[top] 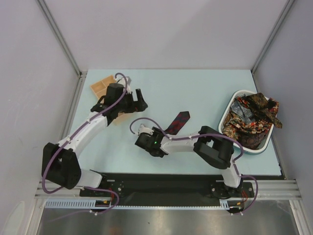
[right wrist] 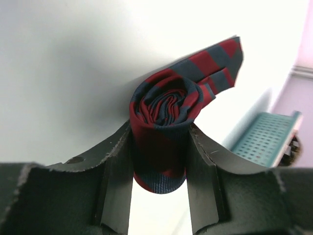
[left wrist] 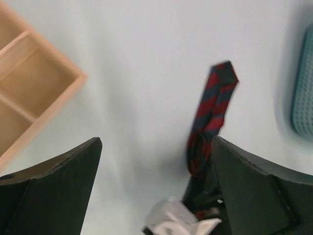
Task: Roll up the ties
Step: Roll the tie
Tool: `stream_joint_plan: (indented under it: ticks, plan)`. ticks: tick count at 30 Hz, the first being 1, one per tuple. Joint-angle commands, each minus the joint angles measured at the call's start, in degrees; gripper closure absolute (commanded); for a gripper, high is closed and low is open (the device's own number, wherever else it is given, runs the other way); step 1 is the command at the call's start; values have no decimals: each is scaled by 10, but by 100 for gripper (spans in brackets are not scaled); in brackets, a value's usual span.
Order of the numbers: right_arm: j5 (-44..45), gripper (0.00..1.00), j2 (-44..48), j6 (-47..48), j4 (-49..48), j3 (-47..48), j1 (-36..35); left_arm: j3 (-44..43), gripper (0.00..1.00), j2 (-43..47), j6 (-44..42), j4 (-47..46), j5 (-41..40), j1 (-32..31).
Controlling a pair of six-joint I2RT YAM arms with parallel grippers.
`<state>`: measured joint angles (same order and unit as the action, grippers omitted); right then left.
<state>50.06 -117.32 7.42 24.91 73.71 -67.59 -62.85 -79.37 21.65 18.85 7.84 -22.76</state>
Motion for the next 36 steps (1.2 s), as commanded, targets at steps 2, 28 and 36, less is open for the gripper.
stream_joint_plan:
  ticks: [2,28,36]
  plan:
    - [-139,72,66,-34,-29,-27,11,49,0,23,83,-88,30,43]
    - [-822,73,167,-141,-115,-116,304,195,0,40,143,-224,37,66]
    - [-980,73,116,-187,-178,-138,375,177,0,47,28,-214,-8,-40]
